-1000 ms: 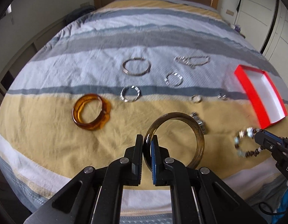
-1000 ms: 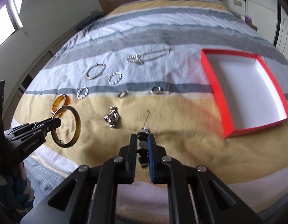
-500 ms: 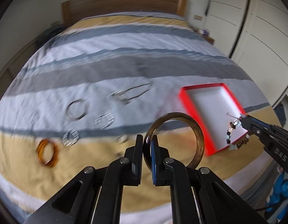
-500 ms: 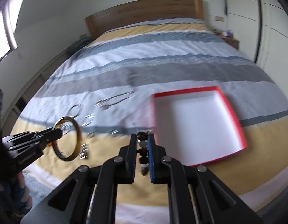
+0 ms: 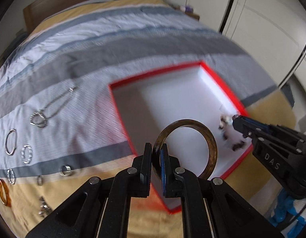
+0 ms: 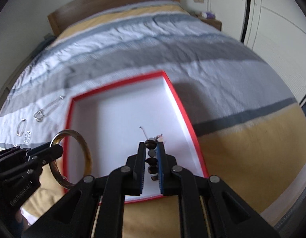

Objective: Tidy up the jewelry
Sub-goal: 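Carry both into the red box and release them while both tools open, then move the left tool to the amber bangle while the right tool approaches the watch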

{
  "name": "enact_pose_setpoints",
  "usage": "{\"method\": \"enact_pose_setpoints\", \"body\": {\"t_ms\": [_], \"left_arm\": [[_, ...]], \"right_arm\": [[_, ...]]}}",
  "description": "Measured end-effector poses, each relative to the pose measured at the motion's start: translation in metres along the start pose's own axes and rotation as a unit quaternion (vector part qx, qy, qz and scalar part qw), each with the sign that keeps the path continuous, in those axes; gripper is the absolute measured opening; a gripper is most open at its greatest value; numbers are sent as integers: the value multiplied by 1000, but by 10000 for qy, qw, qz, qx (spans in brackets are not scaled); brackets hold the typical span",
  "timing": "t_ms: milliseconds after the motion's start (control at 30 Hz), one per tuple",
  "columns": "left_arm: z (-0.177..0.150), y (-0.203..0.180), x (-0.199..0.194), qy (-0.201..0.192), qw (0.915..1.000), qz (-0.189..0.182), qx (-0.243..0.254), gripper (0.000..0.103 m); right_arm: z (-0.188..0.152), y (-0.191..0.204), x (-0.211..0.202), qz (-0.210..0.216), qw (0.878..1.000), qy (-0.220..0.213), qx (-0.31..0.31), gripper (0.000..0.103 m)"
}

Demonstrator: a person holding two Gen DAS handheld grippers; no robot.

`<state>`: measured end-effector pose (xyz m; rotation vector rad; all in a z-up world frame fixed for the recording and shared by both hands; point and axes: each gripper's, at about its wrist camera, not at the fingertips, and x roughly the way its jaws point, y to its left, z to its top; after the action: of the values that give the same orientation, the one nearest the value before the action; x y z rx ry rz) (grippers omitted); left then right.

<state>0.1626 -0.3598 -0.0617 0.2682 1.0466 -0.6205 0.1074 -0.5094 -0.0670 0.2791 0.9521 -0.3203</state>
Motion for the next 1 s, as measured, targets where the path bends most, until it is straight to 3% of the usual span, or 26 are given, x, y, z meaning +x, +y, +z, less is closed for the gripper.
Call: {"method": "enact_pose_setpoints", "body": {"t_ms": [167,267,433,467,533,567,600,767,1000], "left_arm": [[-10,-7,37,349,9990,221,162,8],[-12,-8,40,340,9986,337,237,10],[-9,-4,35,263,9994,178,135,11],[-9,-2,33,239,9996,134,115,17],[-8,-3,22,121,9998,50,133,32],[-8,-4,14,18,9998,98,166,46],[-8,-5,4,-125,9997,89,202,53],[-14,-1,-42,-531,9983,152,186,55],[-50,22,-120,-1009,9934,500,216,55]], "right_arm": [[-12,-11,25,-96,9995,291,53,10],[-15,-11,33,-166,9992,365,-9,11],[-13,-11,28,-327,9989,337,-67,12],[-13,-12,24,-345,9989,312,-52,12],[-12,-14,15,-346,9991,240,-10,19],[-12,-15,9,-356,9992,192,10,22],[-11,-16,2,-361,9992,134,38,26],[-15,-13,-39,-243,9994,-161,207,28],[-34,22,-104,162,9980,-564,229,29]]}}
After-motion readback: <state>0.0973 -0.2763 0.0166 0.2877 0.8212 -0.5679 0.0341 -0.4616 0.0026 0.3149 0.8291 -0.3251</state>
